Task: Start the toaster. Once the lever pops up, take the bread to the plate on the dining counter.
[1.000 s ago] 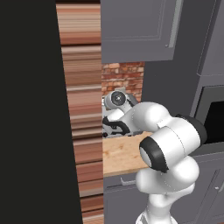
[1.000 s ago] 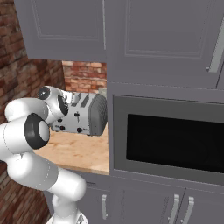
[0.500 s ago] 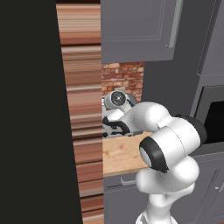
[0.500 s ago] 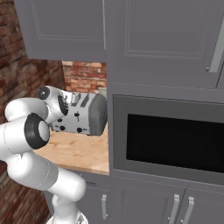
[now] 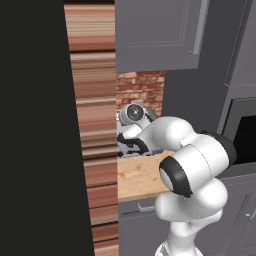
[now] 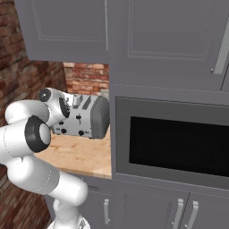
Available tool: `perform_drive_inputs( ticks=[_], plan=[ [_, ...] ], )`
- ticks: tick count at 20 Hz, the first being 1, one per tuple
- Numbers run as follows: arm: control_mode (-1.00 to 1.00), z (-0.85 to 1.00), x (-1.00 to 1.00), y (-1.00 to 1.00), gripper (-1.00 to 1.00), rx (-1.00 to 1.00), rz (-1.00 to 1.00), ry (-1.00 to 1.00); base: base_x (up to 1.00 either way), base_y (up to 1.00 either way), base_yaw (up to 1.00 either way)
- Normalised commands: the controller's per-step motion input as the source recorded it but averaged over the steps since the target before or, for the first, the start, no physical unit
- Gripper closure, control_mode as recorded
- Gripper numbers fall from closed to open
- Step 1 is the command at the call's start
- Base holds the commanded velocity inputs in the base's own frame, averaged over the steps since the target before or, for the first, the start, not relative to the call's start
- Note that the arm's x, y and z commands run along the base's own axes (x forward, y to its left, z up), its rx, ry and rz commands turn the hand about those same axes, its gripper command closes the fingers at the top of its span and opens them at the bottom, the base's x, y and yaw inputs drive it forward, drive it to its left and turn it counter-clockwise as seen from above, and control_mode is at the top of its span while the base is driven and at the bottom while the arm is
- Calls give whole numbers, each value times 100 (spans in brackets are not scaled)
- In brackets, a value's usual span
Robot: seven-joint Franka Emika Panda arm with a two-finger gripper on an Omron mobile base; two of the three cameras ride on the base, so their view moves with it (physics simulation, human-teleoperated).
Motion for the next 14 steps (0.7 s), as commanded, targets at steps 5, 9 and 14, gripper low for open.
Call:
perform_drive_inputs(
  ticks=[5, 9, 14],
  plan=[
    [-100, 0, 0, 0, -100, 0, 0, 0, 0, 0, 0],
    [-100, 0, 0, 0, -100, 0, 0, 0, 0, 0, 0],
    [-100, 0, 0, 0, -100, 0, 0, 0, 0, 0, 0]
  ],
)
